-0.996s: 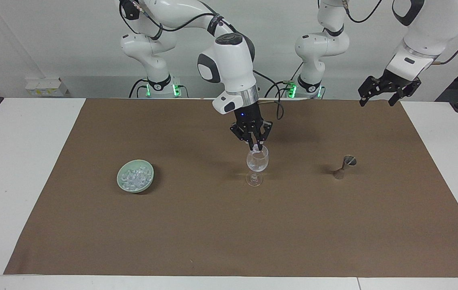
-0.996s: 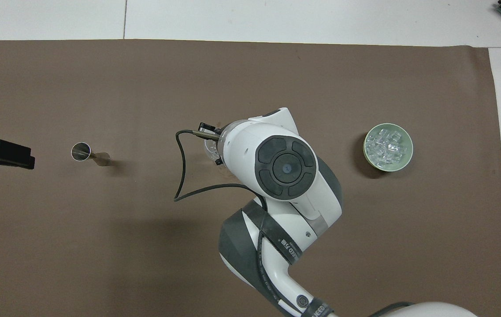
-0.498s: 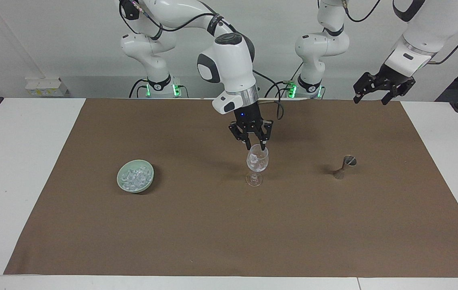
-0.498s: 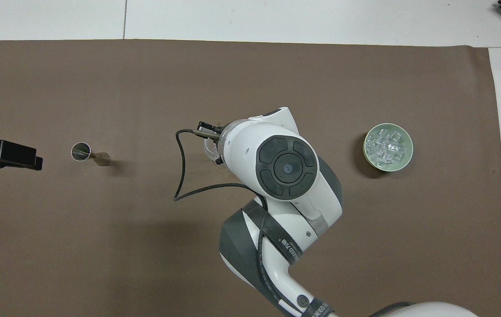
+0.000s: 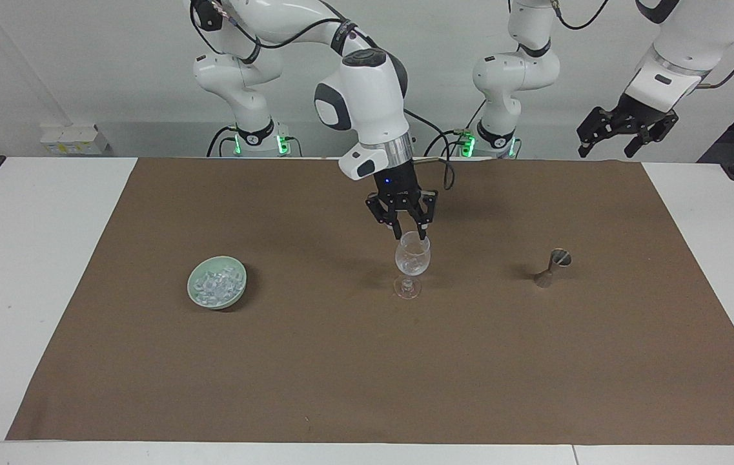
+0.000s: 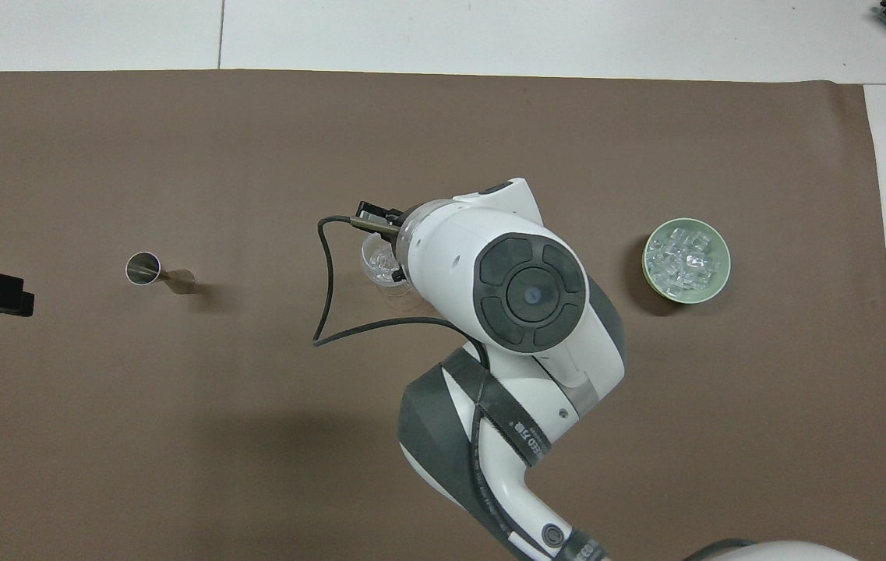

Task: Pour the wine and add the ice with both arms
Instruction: 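Move the right gripper back over the ice bowl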

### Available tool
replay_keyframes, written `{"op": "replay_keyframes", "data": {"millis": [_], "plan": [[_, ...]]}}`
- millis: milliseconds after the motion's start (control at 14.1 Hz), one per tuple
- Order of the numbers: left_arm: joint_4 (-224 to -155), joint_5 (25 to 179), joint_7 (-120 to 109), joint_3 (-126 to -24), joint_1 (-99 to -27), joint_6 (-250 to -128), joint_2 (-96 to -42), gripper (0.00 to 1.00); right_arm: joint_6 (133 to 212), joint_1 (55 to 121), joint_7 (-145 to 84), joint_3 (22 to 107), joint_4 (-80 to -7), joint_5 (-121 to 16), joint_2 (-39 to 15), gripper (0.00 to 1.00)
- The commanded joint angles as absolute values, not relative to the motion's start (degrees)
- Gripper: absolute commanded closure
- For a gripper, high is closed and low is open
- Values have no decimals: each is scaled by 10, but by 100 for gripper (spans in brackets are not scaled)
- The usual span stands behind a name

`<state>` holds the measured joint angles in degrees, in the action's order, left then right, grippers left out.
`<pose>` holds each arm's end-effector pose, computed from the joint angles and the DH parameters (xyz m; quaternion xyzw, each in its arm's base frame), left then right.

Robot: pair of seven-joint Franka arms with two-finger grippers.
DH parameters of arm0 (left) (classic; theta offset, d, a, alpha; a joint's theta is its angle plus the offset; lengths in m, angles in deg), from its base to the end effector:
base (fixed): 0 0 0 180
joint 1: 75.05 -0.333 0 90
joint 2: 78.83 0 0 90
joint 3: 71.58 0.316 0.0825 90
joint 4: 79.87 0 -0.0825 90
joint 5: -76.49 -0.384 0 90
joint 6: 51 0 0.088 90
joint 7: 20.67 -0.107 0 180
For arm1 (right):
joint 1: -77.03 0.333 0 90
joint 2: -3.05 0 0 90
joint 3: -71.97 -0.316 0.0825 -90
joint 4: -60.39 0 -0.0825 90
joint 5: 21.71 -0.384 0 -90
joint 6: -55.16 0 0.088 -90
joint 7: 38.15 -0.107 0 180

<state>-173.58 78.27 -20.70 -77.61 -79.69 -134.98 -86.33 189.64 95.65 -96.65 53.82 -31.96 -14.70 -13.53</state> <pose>0.5019 -0.0197 0.6540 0.9997 -0.0131 -0.0199 0.0084 0.5623 0.3870 0.5158 -0.9589 0.1681 -0.1616 0.1618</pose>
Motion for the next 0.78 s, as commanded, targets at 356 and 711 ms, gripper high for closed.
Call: {"op": "replay_keyframes", "data": {"millis": [356, 711], "plan": [[-1740, 774, -209, -773, -796, -1345, -873, 0, 1790, 857, -869, 518, -333, -134, -49, 0], [-1739, 774, -210, -769, -797, -1344, -874, 0, 1634, 792, -680, 518, -338, -143, 18, 0]]}}
